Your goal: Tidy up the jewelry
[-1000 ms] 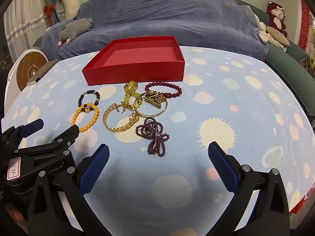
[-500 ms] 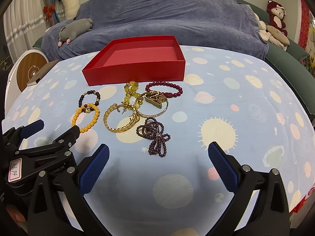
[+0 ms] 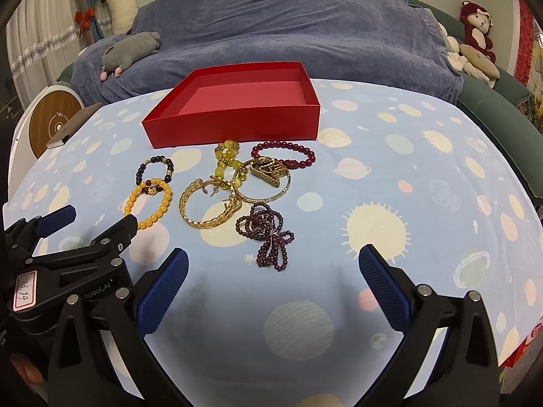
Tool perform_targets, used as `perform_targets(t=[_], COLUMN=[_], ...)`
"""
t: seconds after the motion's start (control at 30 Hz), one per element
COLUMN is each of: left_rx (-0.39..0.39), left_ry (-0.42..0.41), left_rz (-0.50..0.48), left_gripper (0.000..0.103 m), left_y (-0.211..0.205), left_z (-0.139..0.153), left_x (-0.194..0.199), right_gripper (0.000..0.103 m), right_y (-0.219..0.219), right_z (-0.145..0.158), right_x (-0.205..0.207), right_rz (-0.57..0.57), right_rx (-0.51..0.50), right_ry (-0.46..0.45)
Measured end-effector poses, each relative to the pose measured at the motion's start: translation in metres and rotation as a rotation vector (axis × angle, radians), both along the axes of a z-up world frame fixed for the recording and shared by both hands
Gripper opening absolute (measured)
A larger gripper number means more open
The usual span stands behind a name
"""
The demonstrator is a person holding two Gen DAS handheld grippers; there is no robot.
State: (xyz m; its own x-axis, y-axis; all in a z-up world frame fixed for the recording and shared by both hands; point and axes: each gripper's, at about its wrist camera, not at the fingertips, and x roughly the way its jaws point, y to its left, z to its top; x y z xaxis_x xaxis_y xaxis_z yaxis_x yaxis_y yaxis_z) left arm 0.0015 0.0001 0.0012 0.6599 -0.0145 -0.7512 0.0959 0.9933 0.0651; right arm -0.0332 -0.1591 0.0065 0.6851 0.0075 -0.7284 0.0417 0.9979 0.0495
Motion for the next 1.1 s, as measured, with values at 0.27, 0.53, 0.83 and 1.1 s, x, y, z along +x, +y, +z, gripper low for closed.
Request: perform_targets(t=[0.27, 0.53, 0.83, 1.1], left_rx=[0.001, 0.0, -0.003, -0.019], left_ry=[0.0, -0.001, 0.002, 0.004], left_rz=[0.0, -0.001, 0.004, 0.003], left_gripper=[0.091, 0.091, 0.091, 0.091], left_y=[-0.0004, -0.0005, 0.0007, 0.0058], left_z=[0.0004, 0.0005, 0.0004, 0.0008], left_x=[0.0004, 0.0004, 0.001, 0.006], right_gripper=[0.096, 0.096, 0.096, 0.096], right_y=[-0.0005, -0.0008, -0.0013, -0.0043], right_z=[-0.0003, 0.0004, 0.0006, -0.0014], right_x=[0.0, 0.0002, 0.0002, 0.0052], right_rz=[0.001, 0.006, 0.006, 0.009], right_rx=[0.0, 0.013, 0.011, 0.017], right_ry=[-0.001, 0.003, 0.002, 0.0])
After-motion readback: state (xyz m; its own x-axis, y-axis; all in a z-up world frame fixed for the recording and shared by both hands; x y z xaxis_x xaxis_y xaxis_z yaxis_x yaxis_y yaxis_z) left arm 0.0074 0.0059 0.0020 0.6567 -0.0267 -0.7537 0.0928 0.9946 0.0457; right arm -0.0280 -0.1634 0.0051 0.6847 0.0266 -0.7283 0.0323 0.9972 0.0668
